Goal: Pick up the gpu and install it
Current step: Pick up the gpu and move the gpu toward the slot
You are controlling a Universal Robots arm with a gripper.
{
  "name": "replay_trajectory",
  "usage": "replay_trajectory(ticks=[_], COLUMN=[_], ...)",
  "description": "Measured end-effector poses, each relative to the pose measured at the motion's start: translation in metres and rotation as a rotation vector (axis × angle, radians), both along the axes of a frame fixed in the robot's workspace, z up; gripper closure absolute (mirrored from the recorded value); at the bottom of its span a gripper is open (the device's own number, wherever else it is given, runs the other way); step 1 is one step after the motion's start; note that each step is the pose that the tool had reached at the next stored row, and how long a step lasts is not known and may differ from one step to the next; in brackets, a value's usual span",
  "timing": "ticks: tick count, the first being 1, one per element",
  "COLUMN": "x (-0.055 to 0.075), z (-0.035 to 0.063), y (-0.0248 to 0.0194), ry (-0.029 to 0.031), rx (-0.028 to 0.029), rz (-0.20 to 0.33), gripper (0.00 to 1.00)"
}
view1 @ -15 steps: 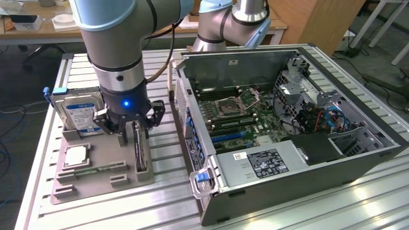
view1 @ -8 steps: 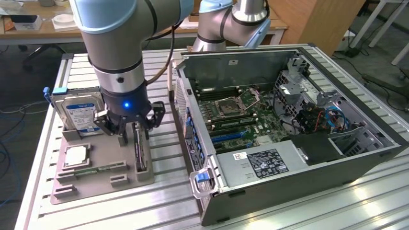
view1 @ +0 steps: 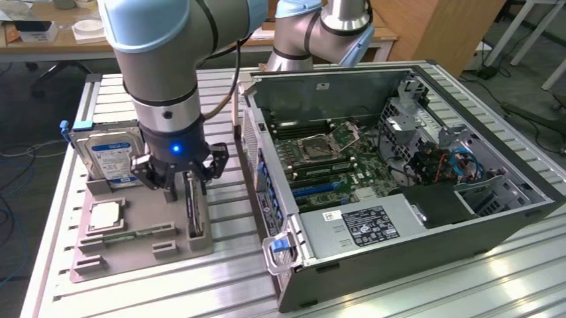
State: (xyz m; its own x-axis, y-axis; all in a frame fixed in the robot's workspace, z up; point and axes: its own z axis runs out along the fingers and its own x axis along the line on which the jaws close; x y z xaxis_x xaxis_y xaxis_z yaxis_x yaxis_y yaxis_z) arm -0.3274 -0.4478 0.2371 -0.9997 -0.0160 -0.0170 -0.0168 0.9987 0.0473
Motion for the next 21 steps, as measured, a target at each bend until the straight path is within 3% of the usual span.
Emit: replay_trajectory(ticks=[7,21], x=[0.0,0.0], z=[-0.0095,-0.0128], y=[0.0,0.0], ry=[0.0,0.0002], rx=[0.0019,0.0026], rz=[0.0,0.0], gripper=[0.47,0.49])
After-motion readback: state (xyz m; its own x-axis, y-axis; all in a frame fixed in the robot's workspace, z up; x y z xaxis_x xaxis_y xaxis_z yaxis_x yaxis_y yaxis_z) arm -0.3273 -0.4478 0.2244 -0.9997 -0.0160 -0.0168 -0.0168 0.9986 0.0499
